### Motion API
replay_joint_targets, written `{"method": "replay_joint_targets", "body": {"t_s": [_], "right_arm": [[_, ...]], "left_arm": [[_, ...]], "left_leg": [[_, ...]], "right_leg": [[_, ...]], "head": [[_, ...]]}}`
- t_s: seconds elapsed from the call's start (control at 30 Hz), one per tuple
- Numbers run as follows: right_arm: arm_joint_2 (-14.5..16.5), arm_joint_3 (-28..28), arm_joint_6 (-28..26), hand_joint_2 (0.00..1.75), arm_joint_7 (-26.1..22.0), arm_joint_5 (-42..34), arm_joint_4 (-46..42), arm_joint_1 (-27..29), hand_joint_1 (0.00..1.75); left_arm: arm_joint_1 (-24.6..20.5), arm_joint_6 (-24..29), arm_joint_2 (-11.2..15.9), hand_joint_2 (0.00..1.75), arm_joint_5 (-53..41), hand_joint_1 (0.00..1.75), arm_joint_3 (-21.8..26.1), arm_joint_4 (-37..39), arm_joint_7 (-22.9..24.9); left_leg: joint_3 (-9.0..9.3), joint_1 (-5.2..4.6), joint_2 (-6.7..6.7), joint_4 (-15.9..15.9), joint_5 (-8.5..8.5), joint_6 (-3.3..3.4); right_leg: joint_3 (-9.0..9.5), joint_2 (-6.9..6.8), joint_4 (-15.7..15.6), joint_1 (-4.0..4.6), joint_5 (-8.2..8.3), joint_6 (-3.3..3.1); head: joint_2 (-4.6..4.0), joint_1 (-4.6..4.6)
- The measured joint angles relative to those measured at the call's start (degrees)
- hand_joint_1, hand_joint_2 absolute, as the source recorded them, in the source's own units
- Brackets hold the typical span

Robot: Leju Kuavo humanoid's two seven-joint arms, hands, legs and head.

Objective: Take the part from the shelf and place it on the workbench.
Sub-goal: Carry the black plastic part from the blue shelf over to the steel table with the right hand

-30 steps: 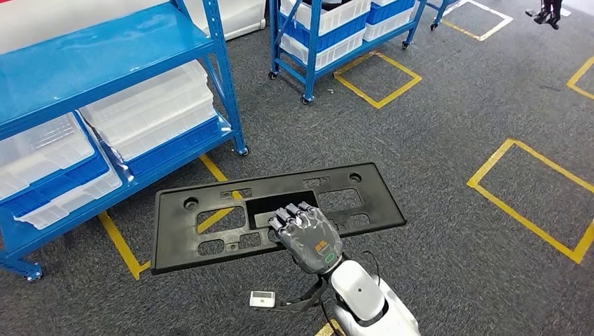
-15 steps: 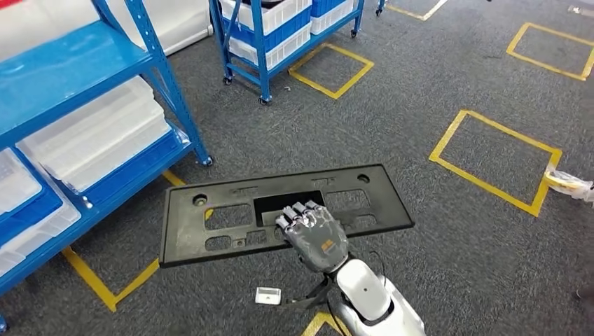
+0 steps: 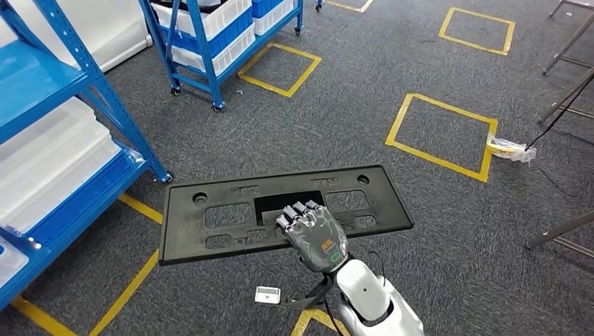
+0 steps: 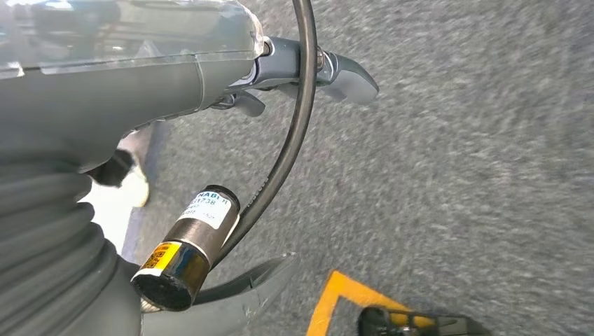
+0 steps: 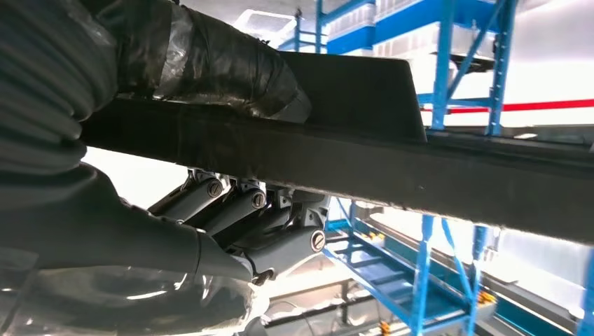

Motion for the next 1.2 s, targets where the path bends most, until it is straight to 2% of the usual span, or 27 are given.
{"method": "replay_joint_targets", "body": {"t_s": [0.03,0.07,0.1,0.13,0.17,0.2,0.27,0.33,0.37,0.43,0.5,0.57,0.6,0.63,0.67,0.7,0.73,0.8,0.87,0.9,0.93,0.97,1.0,1.07,1.13,1.17,1.2], "right_arm": [[-0.02,-0.08,-0.01,1.75,0.01,0.00,-0.08,0.01,1.66],[-0.04,-0.10,0.00,1.75,0.01,0.00,-0.15,0.01,1.66],[-0.05,-0.11,0.01,1.75,0.01,0.01,-0.20,0.06,1.66],[-0.09,-0.13,0.01,1.75,0.02,0.05,-0.21,0.16,1.66],[-0.14,-0.15,0.02,1.75,0.03,0.10,-0.21,0.24,1.66],[-0.17,-0.18,0.02,1.75,0.04,0.17,-0.21,0.29,1.66],[-0.19,-0.28,0.01,1.75,0.06,0.30,-0.27,0.26,1.66],[-0.18,-0.40,-0.01,1.75,0.07,0.35,-0.37,0.17,1.66],[-0.19,-0.47,-0.01,1.75,0.07,0.35,-0.39,0.15,1.66],[-0.20,-0.60,-0.01,1.75,0.07,0.35,-0.45,0.20,1.66],[-0.20,-0.77,-0.02,1.75,0.08,0.38,-0.53,0.19,1.66],[-0.12,-0.86,-0.01,1.75,0.09,0.42,-0.57,0.07,1.66],[-0.08,-0.88,0.01,1.75,0.09,0.43,-0.56,0.04,1.66],[-0.06,-0.89,0.03,1.75,0.09,0.44,-0.54,0.06,1.66],[-0.07,-0.90,0.05,1.75,0.09,0.44,-0.53,0.09,1.66],[-0.07,-0.92,0.08,1.75,0.09,0.44,-0.51,0.10,1.66],[-0.07,-0.94,0.09,1.75,0.09,0.45,-0.51,0.09,1.66],[-0.07,-0.95,0.15,1.75,0.09,0.50,-0.51,0.01,1.66],[-0.08,-0.98,0.23,1.75,0.09,0.56,-0.50,-0.08,1.66],[-0.09,-1.00,0.26,1.75,0.08,0.58,-0.51,-0.10,1.66],[-0.11,-1.03,0.25,1.75,0.08,0.59,-0.52,-0.06,1.66],[-0.15,-1.08,0.25,1.75,0.08,0.59,-0.54,-0.07,1.66],[-0.18,-1.10,0.24,1.75,0.07,0.59,-0.55,-0.12,1.66],[-0.22,-1.13,0.24,1.75,0.07,0.59,-0.56,-0.27,1.66],[-0.29,-1.14,0.24,1.75,0.08,0.59,-0.49,-0.25,1.66],[-0.37,-1.15,0.24,1.75,0.09,0.60,-0.44,-0.20,1.66],[-0.45,-1.15,0.24,1.75,0.09,0.60,-0.40,-0.17,1.66]], "left_arm": [[0.03,0.01,-0.01,1.75,-0.01,0.00,0.02,0.00,-0.04],[0.10,0.02,-0.01,1.75,-0.02,0.00,0.06,0.00,-0.07],[0.17,0.00,0.00,1.75,-0.02,0.00,0.11,0.00,-0.07],[0.21,-0.05,0.01,1.75,-0.02,0.00,0.17,0.00,-0.07],[0.21,-0.11,0.01,1.75,-0.02,0.00,0.22,0.00,-0.07],[0.18,-0.16,0.01,1.75,-0.02,0.00,0.26,0.00,-0.07],[0.10,-0.25,-0.02,1.75,-0.03,0.00,0.31,0.00,-0.04],[0.01,-0.26,-0.02,1.75,-0.05,0.00,0.36,0.00,0.06],[-0.04,-0.26,-0.02,1.75,-0.06,0.00,0.38,0.00,0.14],[-0.15,-0.31,-0.05,1.75,-0.06,0.00,0.43,0.00,0.23],[-0.20,-0.38,-0.09,1.75,-0.07,0.00,0.48,0.00,0.21],[-0.11,-0.49,-0.11,1.75,-0.08,0.00,0.54,0.00,0.14],[-0.02,-0.55,-0.11,1.75,-0.08,0.00,0.59,0.00,0.09],[0.08,-0.60,-0.12,1.75,-0.08,0.00,0.65,0.00,0.04],[0.16,-0.63,-0.12,1.75,-0.08,0.00,0.71,0.00,-0.03],[0.18,-0.63,-0.11,1.75,-0.09,0.00,0.76,0.00,-0.09],[0.17,-0.63,-0.11,1.75,-0.09,0.00,0.79,0.00,-0.14],[0.16,-0.62,-0.04,1.75,-0.14,0.00,0.85,0.00,-0.20],[0.06,-0.63,0.01,1.75,-0.37,0.00,0.92,0.00,-0.21],[-0.02,-0.63,0.01,1.75,-0.52,0.00,0.94,0.00,-0.21],[-0.09,-0.63,-0.02,1.75,-0.67,0.00,0.96,0.00,-0.21],[-0.11,-0.63,-0.04,1.75,-0.77,0.00,0.98,0.00,-0.21],[-0.09,-0.62,-0.06,1.75,-0.80,0.00,1.00,0.00,-0.21],[-0.02,-0.61,-0.08,1.75,-0.81,0.00,1.06,0.00,-0.22],[0.06,-0.61,-0.05,1.75,-0.81,0.00,1.14,0.00,-0.22],[0.07,-0.61,-0.04,1.75,-0.82,0.00,1.17,0.00,-0.22],[0.05,-0.61,-0.04,1.75,-0.82,0.00,1.19,0.00,-0.21]], "left_leg": [[0.20,-0.01,0.84,-0.22,0.03,0.28],[0.30,-0.10,1.62,-0.29,-0.06,0.43],[0.36,-0.17,2.50,-0.27,-0.17,0.48],[0.41,-0.20,3.36,-0.26,-0.28,0.41],[0.49,-0.21,4.21,-0.26,-0.40,0.34],[0.64,-0.21,5.02,-0.25,-0.55,0.21],[1.16,-0.29,6.38,-0.31,-0.94,-0.20],[1.62,-0.49,7.41,-0.40,-1.29,-0.79],[1.81,-0.58,7.93,-0.54,-1.39,-1.11],[2.22,-0.44,8.55,-0.66,-1.73,-1.76],[1.59,-0.21,6.48,1.42,-3.44,-2.12],[-1.50,-0.15,3.35,7.91,-6.79,-2.11],[-3.64,-0.17,2.62,11.87,-8.22,-2.07],[-5.42,-0.19,2.32,14.73,-8.72,-2.04],[-6.40,-0.20,2.21,15.69,-8.05,-1.97],[-6.29,-0.19,2.04,14.26,-6.20,-1.85],[-5.32,-0.19,1.57,11.10,-3.73,-1.68],[-2.84,-0.03,-1.47,4.28,-0.39,-1.26],[-1.84,-0.11,-3.61,1.57,0.01,-0.95],[-1.72,-0.24,-3.25,1.21,0.02,-0.83],[-1.52,-0.20,-2.48,0.96,0.19,-0.53],[-1.22,-0.12,-1.70,0.50,0.37,-0.14],[-0.89,-0.06,-0.84,0.01,0.55,0.25],[-0.41,-0.22,0.86,-0.55,0.60,0.84],[-0.26,-0.40,2.61,-0.55,0.39,0.97],[-0.19,-0.42,3.49,-0.54,0.25,0.94],[-0.05,-0.42,4.32,-0.53,0.10,0.84]], "right_leg": [[-1.42,-2.20,2.99,-0.01,-1.58,0.18],[-3.22,-3.70,6.53,-0.09,-3.30,0.37],[-5.05,-4.41,9.99,-0.26,-4.64,0.52],[-6.25,-4.73,12.14,-0.44,-5.13,0.62],[-6.33,-4.92,12.14,-0.57,-4.48,0.67],[-5.20,-5.24,9.94,-0.65,-2.88,0.66],[-0.85,-7.28,1.99,-0.39,0.58,0.35],[1.62,-8.96,-2.81,0.21,1.75,-0.15],[1.66,-8.91,-3.11,0.52,1.56,-0.39],[1.75,-7.52,-3.57,0.48,1.76,-0.94],[2.25,-6.22,-4.16,0.12,2.00,-1.71],[2.56,-4.96,-4.39,-0.02,2.08,-2.30],[2.57,-4.20,-4.31,0.07,2.04,-2.48],[2.57,-3.29,-4.19,0.17,1.98,-2.56],[2.59,-2.33,-4.02,0.27,1.88,-2.62],[2.61,-1.34,-3.79,0.33,1.75,-2.60],[2.65,-0.41,-3.52,0.34,1.58,-2.52],[2.35,1.17,-2.83,0.24,1.19,-2.11],[1.70,2.51,-2.45,-0.14,1.11,-1.34],[1.47,3.24,-2.52,-0.31,1.25,-0.90],[1.37,3.39,-2.60,-0.42,1.34,-0.50],[1.20,2.29,-2.24,-0.27,1.10,-0.19],[0.64,0.49,-1.05,-0.09,0.34,0.09],[-2.16,-3.54,4.67,0.01,-2.68,0.60],[-5.76,-4.55,11.25,-0.45,-5.08,1.07],[-6.52,-4.68,12.36,-0.67,-4.90,1.26],[-6.08,-4.89,11.25,-0.87,-3.69,1.40]], "head": [[0.00,0.11],[0.00,0.24],[0.00,0.23],[0.00,0.24],[0.00,0.23],[0.00,0.24],[0.00,0.23],[0.00,0.23],[0.00,0.23],[0.00,0.21],[0.00,0.16],[0.00,0.09],[0.00,0.04],[0.00,0.04],[0.00,0.04],[0.00,0.04],[0.00,0.04],[0.00,0.08],[0.00,0.07],[0.00,0.05],[0.00,0.04],[0.00,0.12],[0.00,0.24],[0.00,0.44],[0.00,0.48],[0.00,0.49],[0.00,0.49]]}}
